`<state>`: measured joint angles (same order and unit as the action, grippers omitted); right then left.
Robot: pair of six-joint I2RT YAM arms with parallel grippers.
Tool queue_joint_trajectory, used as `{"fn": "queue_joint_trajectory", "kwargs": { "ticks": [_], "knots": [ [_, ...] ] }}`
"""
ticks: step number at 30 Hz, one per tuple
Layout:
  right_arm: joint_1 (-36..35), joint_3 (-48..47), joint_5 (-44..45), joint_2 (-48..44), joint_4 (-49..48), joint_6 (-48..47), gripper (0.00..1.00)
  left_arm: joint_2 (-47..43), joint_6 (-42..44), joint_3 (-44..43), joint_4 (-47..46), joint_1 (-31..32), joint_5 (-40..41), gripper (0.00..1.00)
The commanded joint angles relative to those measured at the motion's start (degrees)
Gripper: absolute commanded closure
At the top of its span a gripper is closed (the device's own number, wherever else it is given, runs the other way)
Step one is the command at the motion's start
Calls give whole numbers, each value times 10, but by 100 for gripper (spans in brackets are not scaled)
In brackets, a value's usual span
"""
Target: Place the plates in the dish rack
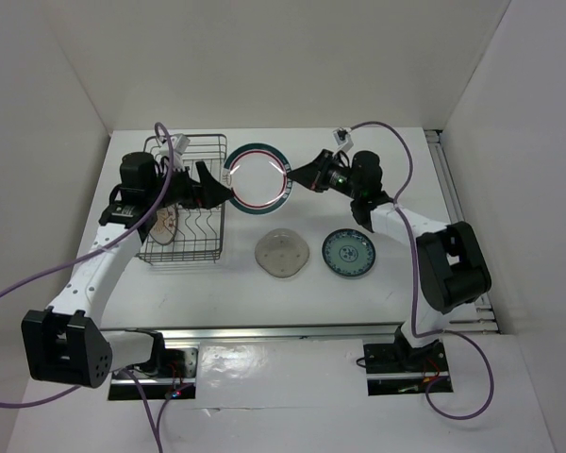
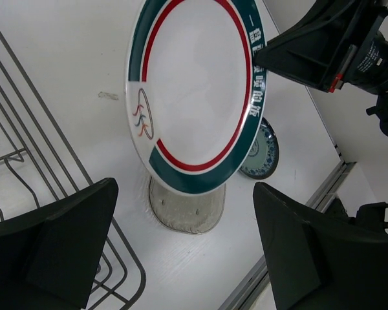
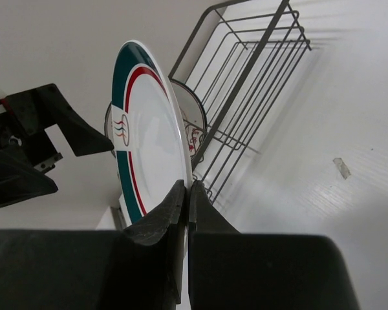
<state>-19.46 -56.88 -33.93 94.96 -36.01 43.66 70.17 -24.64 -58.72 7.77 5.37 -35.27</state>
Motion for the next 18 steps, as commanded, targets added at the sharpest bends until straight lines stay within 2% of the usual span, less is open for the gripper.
{"fn": "queue_joint_trajectory", "kwargs": {
  "ticks": [1,6,10,12,13,14,17,18],
  "knots": [
    [-5,7,-35,-45,-71,27,100,-8,-8,1,-37,-9,-25,1],
    [-10,21,-43,-75,-84,40,100,3,-3,-4,-23,-9,-10,2],
    [-15,16,-52,-81,-56,27,100,3,-3,-4,-23,-9,2,2],
    [-23,11,-62,-81,-56,32,100,3,-3,-4,-23,-9,2,7],
    [-23,11,-69,-81,-56,32,100,3,-3,-4,-23,-9,2,11],
    [-29,6,-69,-81,-56,32,100,3,-3,-10,-23,-9,-5,23],
    [-42,5,-69,-81,-43,27,100,3,-3,-10,-23,-9,-22,42],
    [-42,0,-69,-75,-43,27,100,3,-3,-10,-29,-9,-27,55]
  ]
}}
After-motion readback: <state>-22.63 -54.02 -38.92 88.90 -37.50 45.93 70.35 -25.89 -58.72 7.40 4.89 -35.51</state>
